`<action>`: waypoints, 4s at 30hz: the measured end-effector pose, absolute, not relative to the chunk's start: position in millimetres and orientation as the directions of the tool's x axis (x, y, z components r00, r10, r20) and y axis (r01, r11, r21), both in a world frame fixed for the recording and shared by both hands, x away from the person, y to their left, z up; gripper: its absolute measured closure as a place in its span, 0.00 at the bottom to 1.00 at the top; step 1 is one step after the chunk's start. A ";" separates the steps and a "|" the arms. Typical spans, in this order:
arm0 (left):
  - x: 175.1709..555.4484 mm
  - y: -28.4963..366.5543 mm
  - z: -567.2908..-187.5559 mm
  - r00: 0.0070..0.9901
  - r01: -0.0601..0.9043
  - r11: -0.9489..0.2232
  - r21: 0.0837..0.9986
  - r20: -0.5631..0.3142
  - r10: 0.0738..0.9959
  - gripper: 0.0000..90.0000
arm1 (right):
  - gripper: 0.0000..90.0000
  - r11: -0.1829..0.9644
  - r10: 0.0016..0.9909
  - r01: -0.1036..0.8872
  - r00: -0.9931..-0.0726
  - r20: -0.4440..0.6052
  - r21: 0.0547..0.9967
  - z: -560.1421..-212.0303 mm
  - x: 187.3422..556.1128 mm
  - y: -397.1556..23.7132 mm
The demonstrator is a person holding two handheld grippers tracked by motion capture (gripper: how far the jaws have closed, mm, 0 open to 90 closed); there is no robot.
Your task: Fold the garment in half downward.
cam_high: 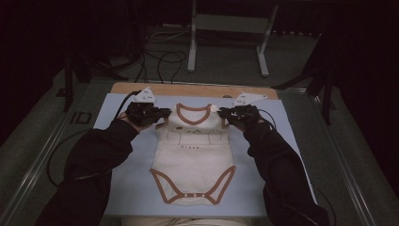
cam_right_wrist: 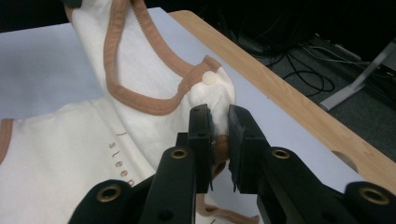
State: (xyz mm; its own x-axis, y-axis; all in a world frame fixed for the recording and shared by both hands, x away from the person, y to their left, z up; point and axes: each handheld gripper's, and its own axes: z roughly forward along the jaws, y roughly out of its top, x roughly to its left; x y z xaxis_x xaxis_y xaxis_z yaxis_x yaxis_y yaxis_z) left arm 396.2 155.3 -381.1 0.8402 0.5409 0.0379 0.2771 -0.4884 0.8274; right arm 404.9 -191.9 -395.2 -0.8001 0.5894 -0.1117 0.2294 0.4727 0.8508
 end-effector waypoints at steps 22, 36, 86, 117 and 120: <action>354.0 156.2 -395.9 0.867 0.259 -0.494 0.830 0.025 0.497 0.98 | 0.89 0.453 0.562 0.231 -0.824 -0.074 0.861 -414.5 361.1 -194.4; 326.3 156.1 -414.2 0.880 0.260 -0.494 0.829 0.006 0.474 0.98 | 0.89 0.458 0.530 0.220 -0.845 -0.066 0.861 -425.9 331.4 -189.9; 272.3 155.6 -494.6 0.900 0.377 -0.564 0.734 -0.147 0.410 0.63 | 0.57 0.524 0.448 0.386 -0.883 0.140 0.759 -499.1 285.8 -199.9; 304.8 134.4 -514.7 0.882 0.458 -0.617 0.640 -0.236 0.409 0.97 | 0.99 0.623 0.420 0.439 -0.886 0.196 0.648 -514.7 320.4 -179.1; 303.8 134.9 -511.3 0.885 0.451 -0.614 0.647 -0.235 0.403 0.98 | 1.00 0.627 0.417 0.425 -0.891 0.180 0.652 -510.3 318.1 -178.4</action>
State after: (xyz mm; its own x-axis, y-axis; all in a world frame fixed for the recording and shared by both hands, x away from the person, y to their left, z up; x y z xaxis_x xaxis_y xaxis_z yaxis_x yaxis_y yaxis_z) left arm 303.8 134.9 -511.3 0.8847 0.4027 -0.2349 0.4515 -0.6144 0.6471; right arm 318.1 -178.4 -510.3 -0.8909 0.4169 0.1801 0.4254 0.6273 0.6523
